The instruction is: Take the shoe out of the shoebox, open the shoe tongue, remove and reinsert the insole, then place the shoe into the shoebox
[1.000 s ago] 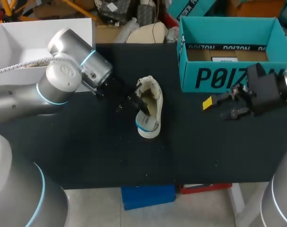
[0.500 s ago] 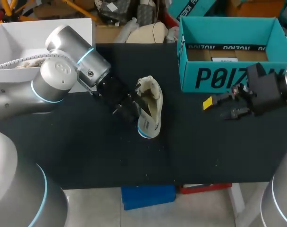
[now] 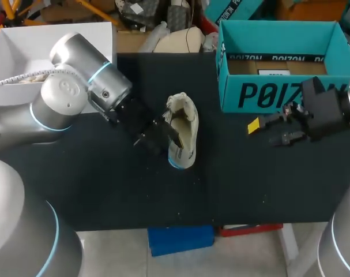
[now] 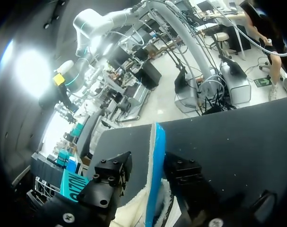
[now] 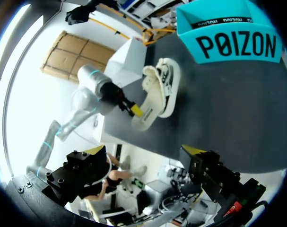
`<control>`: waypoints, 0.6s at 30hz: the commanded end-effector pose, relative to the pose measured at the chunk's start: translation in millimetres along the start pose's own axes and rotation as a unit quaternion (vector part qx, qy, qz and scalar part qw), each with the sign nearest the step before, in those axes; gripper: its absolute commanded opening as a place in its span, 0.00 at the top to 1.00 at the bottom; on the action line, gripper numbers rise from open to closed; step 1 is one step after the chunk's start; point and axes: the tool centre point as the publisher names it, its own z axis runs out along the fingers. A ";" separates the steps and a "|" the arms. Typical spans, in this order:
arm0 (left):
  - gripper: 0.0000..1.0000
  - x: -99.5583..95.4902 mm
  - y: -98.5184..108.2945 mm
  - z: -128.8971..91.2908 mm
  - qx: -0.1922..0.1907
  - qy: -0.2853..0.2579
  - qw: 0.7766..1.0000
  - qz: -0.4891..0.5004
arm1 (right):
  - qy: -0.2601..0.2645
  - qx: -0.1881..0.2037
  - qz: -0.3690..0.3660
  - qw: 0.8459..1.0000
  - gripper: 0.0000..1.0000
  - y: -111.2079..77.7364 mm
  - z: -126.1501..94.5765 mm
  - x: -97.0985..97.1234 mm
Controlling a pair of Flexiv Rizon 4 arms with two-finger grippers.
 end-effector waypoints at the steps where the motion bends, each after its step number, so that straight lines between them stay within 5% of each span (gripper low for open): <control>1: 0.65 -0.1 -8.0 -3.9 -0.004 0.002 1.000 -0.001 | -0.001 0.000 0.000 1.000 0.00 0.3 0.2 0.4; 3: 1.00 1.7 -7.4 -3.9 -0.004 0.006 1.000 -0.002 | -0.001 0.000 0.000 1.000 0.00 0.3 0.2 0.4; 18: 1.00 1.2 27.9 -3.9 0.000 -0.017 1.000 -0.003 | -0.001 0.000 0.000 1.000 0.00 0.3 0.2 0.4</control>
